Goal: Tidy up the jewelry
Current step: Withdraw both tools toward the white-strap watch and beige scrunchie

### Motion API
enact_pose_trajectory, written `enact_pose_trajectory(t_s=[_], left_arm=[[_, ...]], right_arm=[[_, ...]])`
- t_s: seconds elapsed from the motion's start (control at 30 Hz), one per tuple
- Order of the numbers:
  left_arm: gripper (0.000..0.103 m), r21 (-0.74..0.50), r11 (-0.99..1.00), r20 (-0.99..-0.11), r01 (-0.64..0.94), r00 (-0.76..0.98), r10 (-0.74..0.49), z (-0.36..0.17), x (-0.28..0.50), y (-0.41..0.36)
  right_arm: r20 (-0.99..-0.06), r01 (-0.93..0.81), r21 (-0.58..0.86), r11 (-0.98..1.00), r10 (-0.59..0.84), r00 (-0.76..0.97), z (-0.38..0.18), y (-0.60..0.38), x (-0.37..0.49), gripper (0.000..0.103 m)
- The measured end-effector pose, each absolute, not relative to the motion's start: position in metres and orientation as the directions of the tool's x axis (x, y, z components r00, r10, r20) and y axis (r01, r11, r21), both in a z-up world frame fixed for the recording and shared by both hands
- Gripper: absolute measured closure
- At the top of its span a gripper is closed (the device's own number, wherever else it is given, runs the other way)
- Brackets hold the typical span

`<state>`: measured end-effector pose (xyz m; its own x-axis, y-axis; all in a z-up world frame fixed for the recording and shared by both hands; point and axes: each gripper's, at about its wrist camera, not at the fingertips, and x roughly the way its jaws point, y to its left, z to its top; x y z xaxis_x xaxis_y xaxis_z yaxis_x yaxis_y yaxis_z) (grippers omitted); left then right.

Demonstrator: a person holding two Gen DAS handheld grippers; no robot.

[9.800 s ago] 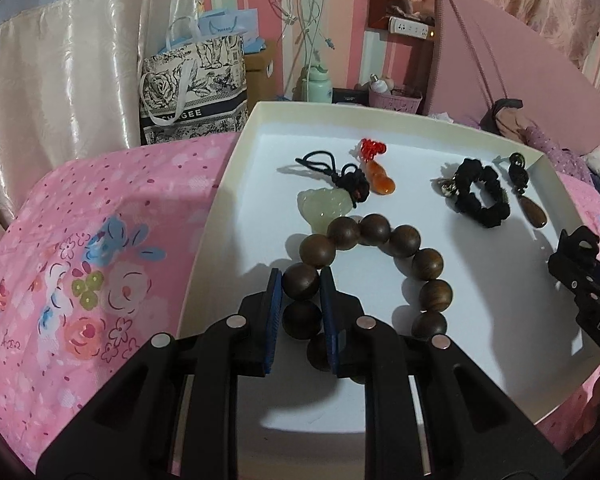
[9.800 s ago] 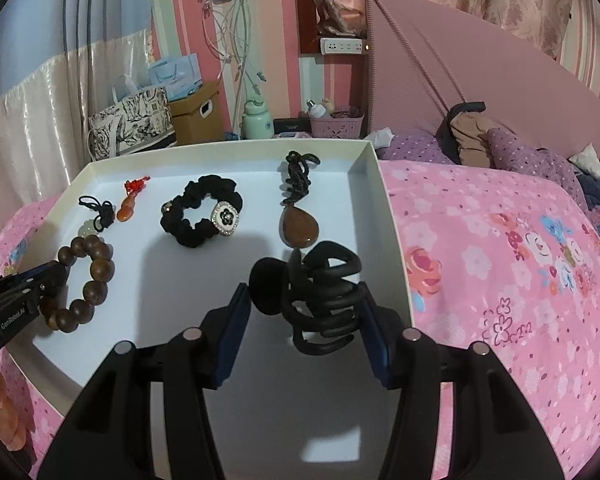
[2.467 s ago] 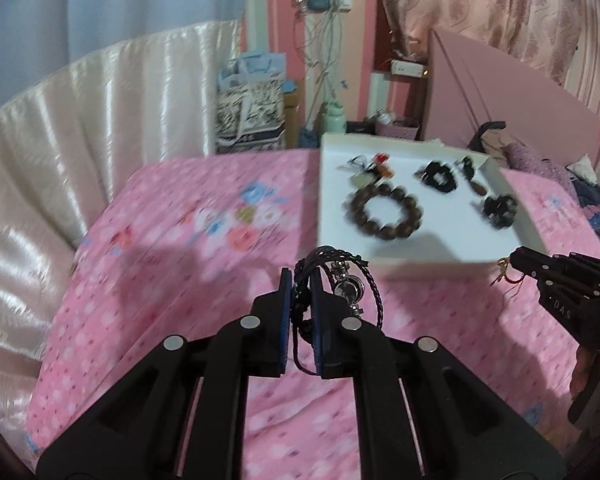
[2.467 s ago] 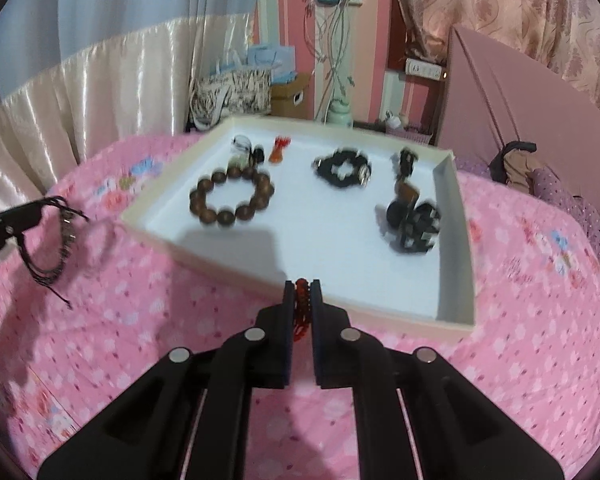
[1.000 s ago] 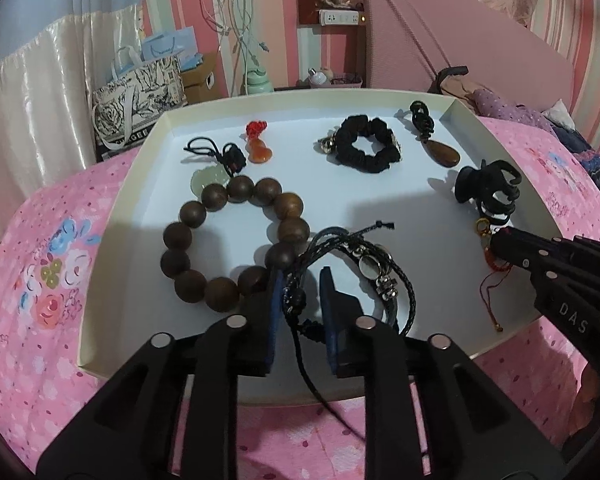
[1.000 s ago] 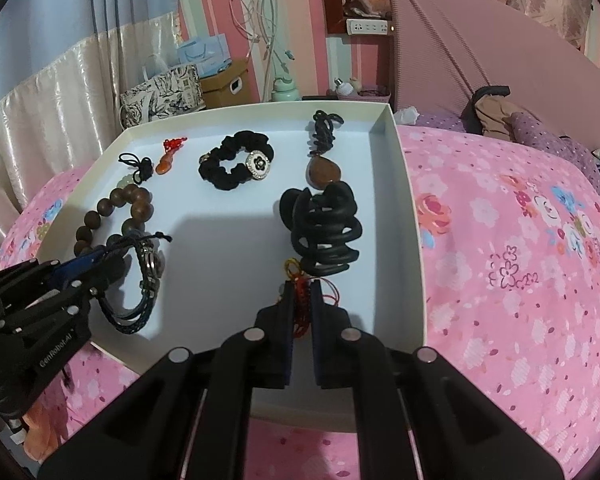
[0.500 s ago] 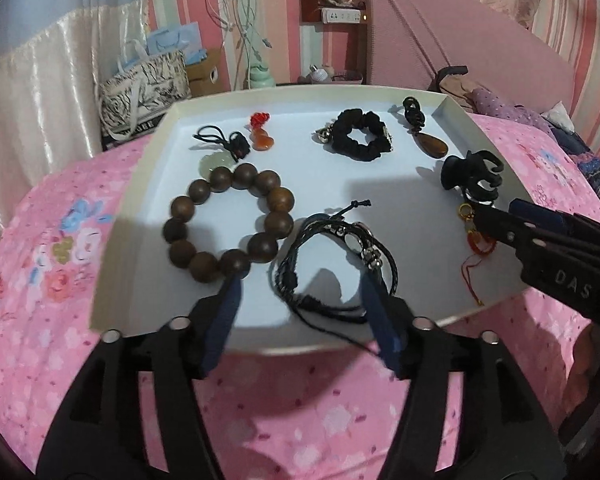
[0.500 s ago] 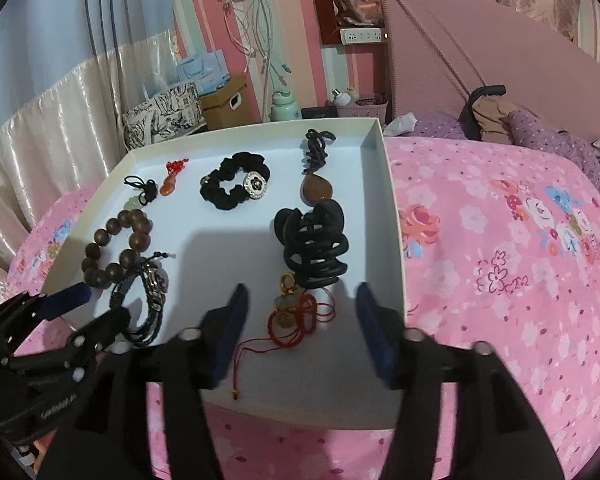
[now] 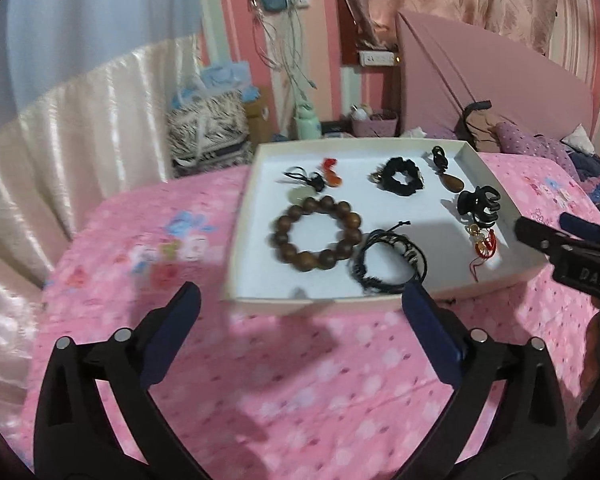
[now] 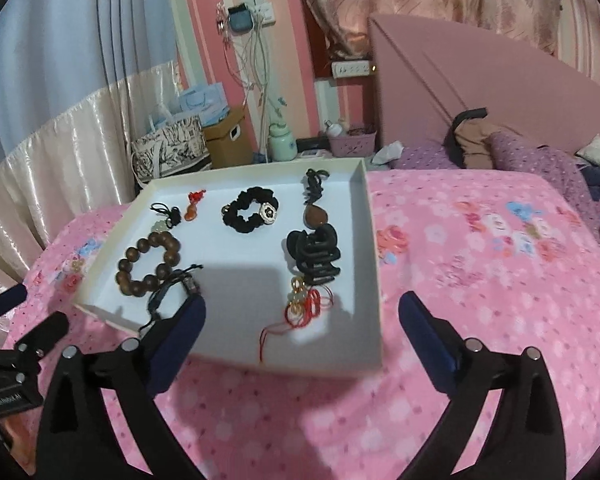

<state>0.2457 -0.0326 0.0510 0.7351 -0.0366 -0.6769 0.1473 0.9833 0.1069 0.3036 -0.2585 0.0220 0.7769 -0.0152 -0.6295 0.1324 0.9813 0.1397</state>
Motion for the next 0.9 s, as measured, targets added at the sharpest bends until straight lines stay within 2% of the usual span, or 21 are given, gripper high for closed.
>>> enact_pose_trajectory(t_s=[0.27, 0.37, 0.53, 0.73, 0.9], left_arm=[[0.003, 0.071, 0.987, -0.674, 0.142, 0.736, -0.058, 0.066, 0.187, -0.015], [0.003, 0.062, 0.989, -0.669, 0.133, 0.741, -0.057, 0.063, 0.163, -0.011], [0.003, 0.013, 0.987, -0.688, 0.161, 0.718, -0.108, 0.043, 0.127, -0.005], [0.003, 0.019, 0.985, -0.707, 0.174, 0.699, -0.109, 0.013, 0.107, -0.007], [0.003, 0.024, 0.981, -0.719, 0.19, 0.686, -0.115, 0.001, 0.098, -0.007]], right_arm=[[-0.613, 0.197, 0.083, 0.977, -0.106, 0.783, 0.047, -0.248, 0.235, 0.003], [-0.576, 0.193, 0.061, 0.979, -0.123, 0.808, 0.049, -0.241, 0.201, 0.003], [-0.622, 0.154, 0.061, 0.986, -0.083, 0.778, 0.025, -0.228, 0.158, 0.003], [-0.641, 0.143, 0.083, 0.986, -0.057, 0.766, -0.012, -0.227, 0.125, 0.003], [-0.656, 0.114, 0.089, 0.989, -0.028, 0.754, -0.021, -0.226, 0.117, 0.003]])
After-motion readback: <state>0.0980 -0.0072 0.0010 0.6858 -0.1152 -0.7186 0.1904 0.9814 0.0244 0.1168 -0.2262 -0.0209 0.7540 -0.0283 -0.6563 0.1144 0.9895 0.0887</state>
